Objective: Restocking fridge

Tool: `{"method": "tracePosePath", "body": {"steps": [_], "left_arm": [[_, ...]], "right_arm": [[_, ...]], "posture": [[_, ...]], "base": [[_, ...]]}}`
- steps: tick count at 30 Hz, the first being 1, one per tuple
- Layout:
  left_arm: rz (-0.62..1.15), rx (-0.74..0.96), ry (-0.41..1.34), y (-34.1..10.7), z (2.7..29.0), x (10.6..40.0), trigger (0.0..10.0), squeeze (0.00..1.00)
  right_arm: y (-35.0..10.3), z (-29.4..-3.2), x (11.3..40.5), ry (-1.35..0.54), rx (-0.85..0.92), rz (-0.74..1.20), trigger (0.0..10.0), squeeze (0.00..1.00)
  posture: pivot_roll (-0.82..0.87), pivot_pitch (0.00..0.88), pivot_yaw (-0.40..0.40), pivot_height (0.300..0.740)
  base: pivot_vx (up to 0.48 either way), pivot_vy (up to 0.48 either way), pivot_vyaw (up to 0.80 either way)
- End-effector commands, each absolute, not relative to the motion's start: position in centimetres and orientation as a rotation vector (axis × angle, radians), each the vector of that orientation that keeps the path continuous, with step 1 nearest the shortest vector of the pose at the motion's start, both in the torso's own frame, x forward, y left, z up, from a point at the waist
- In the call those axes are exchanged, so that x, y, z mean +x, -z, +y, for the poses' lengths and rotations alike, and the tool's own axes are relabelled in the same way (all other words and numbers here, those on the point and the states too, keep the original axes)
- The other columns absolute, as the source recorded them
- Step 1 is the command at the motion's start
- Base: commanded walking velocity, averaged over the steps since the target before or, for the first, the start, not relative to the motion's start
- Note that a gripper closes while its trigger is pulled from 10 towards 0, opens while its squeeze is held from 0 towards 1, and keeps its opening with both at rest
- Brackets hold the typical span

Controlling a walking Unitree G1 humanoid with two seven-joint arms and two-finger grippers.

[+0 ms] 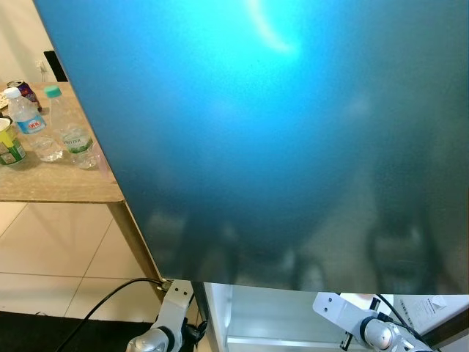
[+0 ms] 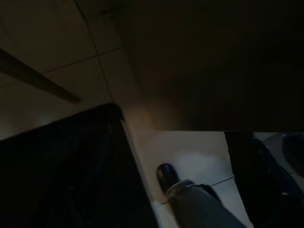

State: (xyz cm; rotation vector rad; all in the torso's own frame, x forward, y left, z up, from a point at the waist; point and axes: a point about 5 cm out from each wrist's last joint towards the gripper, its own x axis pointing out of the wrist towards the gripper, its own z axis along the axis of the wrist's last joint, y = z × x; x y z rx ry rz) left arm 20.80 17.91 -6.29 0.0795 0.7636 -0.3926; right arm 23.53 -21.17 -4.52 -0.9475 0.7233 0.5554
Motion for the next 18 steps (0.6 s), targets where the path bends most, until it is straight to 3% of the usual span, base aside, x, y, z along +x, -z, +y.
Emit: {"method": "tracePosePath", "body": {"steps": [1, 6, 9, 18], "left_arm": [[0.746, 0.027, 0.377, 6.3, 16.9, 20.9, 10.0, 0.00], [0.818, -0.101, 0.236, 7.4, 17.9, 19.2, 10.0, 0.00], [0.826, -0.283, 0.032, 7.9, 19.2, 18.3, 10.0, 0.00], [0.890, -0.325, -0.117, 8.7, 21.0, 16.3, 10.0, 0.00]], "right_arm": [[4.2, -20.8, 24.0, -0.561, -0.950, 0.696, 10.0, 0.00], [4.5, -20.9, 23.7, -0.566, -0.951, 0.706, 10.0, 0.00], [4.7, -21.1, 23.2, -0.567, -0.951, 0.727, 10.0, 0.00], [5.6, -21.9, 21.7, -0.554, -0.939, 0.795, 10.0, 0.00]], "posture": [[-0.07, 0.000, -0.003, 0.740], [-0.07, 0.000, -0.002, 0.740], [-0.08, 0.000, -0.002, 0.740], [-0.08, 0.000, 0.000, 0.740]], "base": [[0.000, 0.000, 0.00], [0.000, 0.000, 0.00], [0.000, 0.000, 0.00], [0.000, 0.000, 0.00]]}}
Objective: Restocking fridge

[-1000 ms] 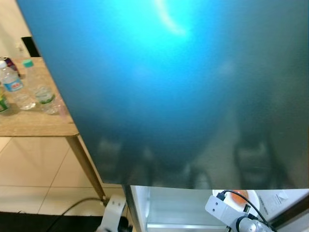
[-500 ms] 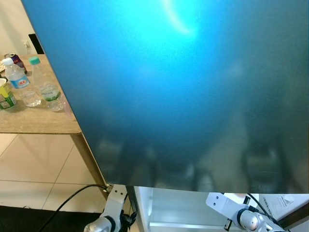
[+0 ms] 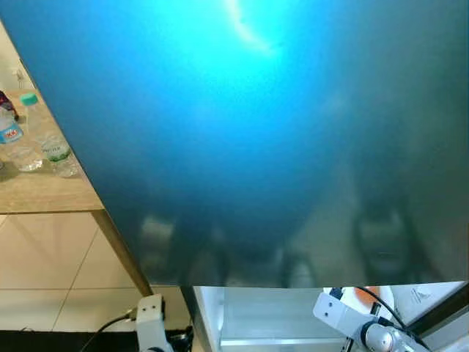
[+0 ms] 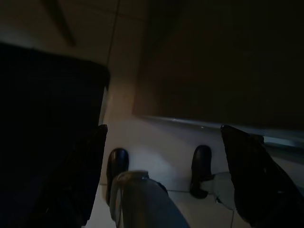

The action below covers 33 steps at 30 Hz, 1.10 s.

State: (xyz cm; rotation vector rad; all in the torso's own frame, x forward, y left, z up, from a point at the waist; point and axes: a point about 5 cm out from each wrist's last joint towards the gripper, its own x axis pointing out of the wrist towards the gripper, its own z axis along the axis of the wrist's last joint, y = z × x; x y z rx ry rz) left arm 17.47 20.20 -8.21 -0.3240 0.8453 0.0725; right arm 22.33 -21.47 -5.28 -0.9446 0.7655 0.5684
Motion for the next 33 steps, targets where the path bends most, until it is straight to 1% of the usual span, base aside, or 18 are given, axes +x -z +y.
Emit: {"method": "tracePosePath", "body": {"steps": [1, 5, 9, 11, 13, 14, 15, 21, 22, 28, 33], "left_arm": [[0.908, -0.309, -0.117, 8.8, 21.1, 16.0, 10.0, 0.00], [0.936, -0.289, -0.114, 9.0, 21.1, 15.5, 10.0, 0.00], [0.976, -0.262, -0.102, 9.3, 21.0, 14.9, 10.0, 0.00], [0.979, -0.259, -0.101, 9.4, 20.9, 14.9, 10.0, 0.00], [0.986, -0.244, -0.098, 9.4, 21.0, 14.8, 10.0, 0.00], [0.986, -0.244, -0.098, 9.4, 21.0, 14.8, 10.0, 0.00], [0.990, -0.232, -0.098, 9.4, 21.0, 14.9, 10.0, 0.00], [0.995, -0.215, -0.098, 9.3, 21.3, 14.9, 10.0, 0.00], [0.995, -0.208, -0.098, 9.3, 21.5, 14.9, 10.0, 0.00], [0.995, -0.201, -0.109, 9.2, 21.9, 15.0, 10.0, 0.00], [0.998, -0.198, -0.109, 9.2, 21.9, 14.9, 10.0, 0.00]], "right_arm": [[5.8, -22.1, 21.4, -0.549, -0.932, 0.810, 10.0, 0.00], [6.1, -22.3, 20.8, -0.536, -0.916, 0.838, 10.0, 0.00], [7.1, -23.3, 18.8, -0.474, -0.861, 0.926, 10.0, 0.00], [7.3, -23.5, 18.4, -0.463, -0.846, 0.945, 10.0, 0.00], [7.8, -23.9, 17.1, -0.446, -0.821, 0.991, 10.0, 0.00], [7.8, -23.9, 17.1, -0.446, -0.821, 0.991, 10.0, 0.00], [8.1, -24.2, 16.2, -0.432, -0.801, 1.024, 10.0, 0.00], [8.7, -24.6, 14.7, -0.400, -0.749, 1.083, 10.0, 0.00], [8.9, -24.7, 14.0, -0.394, -0.739, 1.105, 10.0, 0.00], [9.4, -24.7, 12.8, -0.376, -0.714, 1.143, 10.0, 0.00], [9.4, -24.7, 12.7, -0.371, -0.709, 1.144, 10.0, 0.00]], "posture": [[-0.08, 0.000, 0.001, 0.740], [-0.08, 0.000, 0.001, 0.740], [-0.07, 0.000, 0.007, 0.740], [-0.07, 0.000, 0.007, 0.740], [-0.07, 0.000, 0.010, 0.740], [-0.07, 0.000, 0.010, 0.740], [-0.07, 0.000, 0.012, 0.740], [-0.07, 0.000, 0.017, 0.740], [-0.07, 0.000, 0.018, 0.740], [-0.08, 0.000, 0.020, 0.740], [-0.08, 0.000, 0.019, 0.740]], "base": [[0.000, 0.000, 0.00], [0.000, 0.000, 0.00], [0.000, 0.000, 0.00], [0.000, 0.000, 0.00], [0.000, 0.000, 0.00], [0.000, 0.000, 0.00], [0.000, 0.000, 0.00], [0.000, 0.000, 0.00], [0.000, 0.000, 0.00], [0.000, 0.000, 0.00], [0.000, 0.000, 0.00]]}}
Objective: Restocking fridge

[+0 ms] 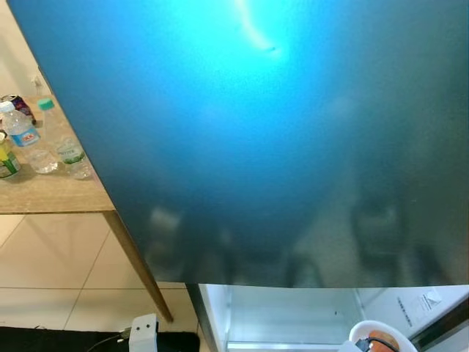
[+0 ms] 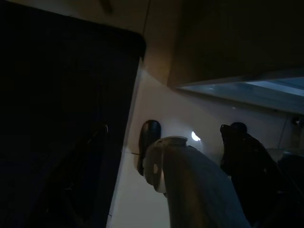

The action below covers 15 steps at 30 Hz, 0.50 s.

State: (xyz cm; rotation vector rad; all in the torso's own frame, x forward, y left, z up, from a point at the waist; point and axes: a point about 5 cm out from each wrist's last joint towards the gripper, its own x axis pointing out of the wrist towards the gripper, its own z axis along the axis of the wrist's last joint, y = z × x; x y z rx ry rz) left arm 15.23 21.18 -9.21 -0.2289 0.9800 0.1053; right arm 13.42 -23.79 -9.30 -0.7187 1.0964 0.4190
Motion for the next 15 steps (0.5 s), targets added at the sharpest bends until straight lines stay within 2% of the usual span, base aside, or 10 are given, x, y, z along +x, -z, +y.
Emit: {"method": "tracePosePath", "body": {"steps": [1, 15], "left_arm": [[1.000, -0.197, -0.109, 9.2, 21.9, 14.9, 10.0, 0.00], [1.019, -0.201, -0.104, 9.5, 21.5, 14.5, 10.0, 0.00]], "right_arm": [[9.4, -24.6, 12.7, -0.369, -0.709, 1.140, 10.0, 0.00], [8.8, -24.6, 14.3, -0.369, -0.741, 1.093, 10.0, 0.00]], "posture": [[-0.08, 0.000, 0.020, 0.740], [-0.08, 0.000, 0.013, 0.740]], "base": [[0.000, 0.000, 0.00], [0.000, 0.000, 0.00]]}}
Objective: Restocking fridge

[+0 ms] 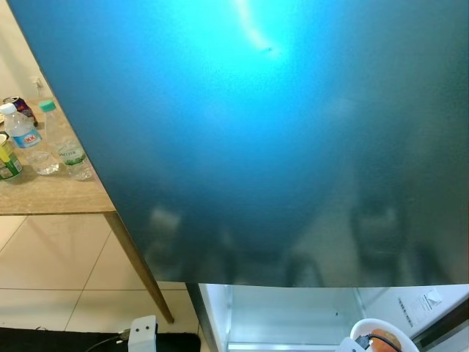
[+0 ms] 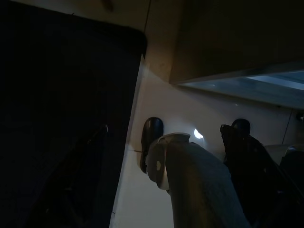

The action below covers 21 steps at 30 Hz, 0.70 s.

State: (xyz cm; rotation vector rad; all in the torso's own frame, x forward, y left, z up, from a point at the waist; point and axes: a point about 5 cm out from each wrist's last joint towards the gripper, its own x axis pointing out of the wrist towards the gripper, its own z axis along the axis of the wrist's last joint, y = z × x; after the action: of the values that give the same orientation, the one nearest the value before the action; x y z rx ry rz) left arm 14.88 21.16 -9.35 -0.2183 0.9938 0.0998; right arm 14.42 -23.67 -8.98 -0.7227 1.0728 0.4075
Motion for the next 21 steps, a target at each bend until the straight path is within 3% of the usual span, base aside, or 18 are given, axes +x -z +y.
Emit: {"method": "tracePosePath", "body": {"steps": [1, 7, 21], "left_arm": [[1.020, -0.200, -0.103, 9.49, 21.50, 14.43, 10.0, 0.00], [1.025, -0.198, -0.101, 9.55, 21.47, 14.30, 10.0, 0.00], [1.035, -0.191, -0.094, 9.63, 21.41, 14.11, 10.0, 0.00]], "right_arm": [[8.81, -24.67, 14.31, -0.368, -0.741, 1.092, 10.0, 0.00], [8.80, -24.83, 14.18, -0.368, -0.744, 1.095, 10.0, 0.00], [9.03, -24.89, 13.52, -0.376, -0.741, 1.118, 10.0, 0.00]], "posture": [[-0.08, 0.000, 0.013, 0.740], [-0.08, 0.000, 0.013, 0.740], [-0.09, 0.000, 0.013, 0.740]], "base": [[0.000, 0.000, 0.00], [0.000, 0.000, 0.00], [-0.247, 0.000, 0.00]]}}
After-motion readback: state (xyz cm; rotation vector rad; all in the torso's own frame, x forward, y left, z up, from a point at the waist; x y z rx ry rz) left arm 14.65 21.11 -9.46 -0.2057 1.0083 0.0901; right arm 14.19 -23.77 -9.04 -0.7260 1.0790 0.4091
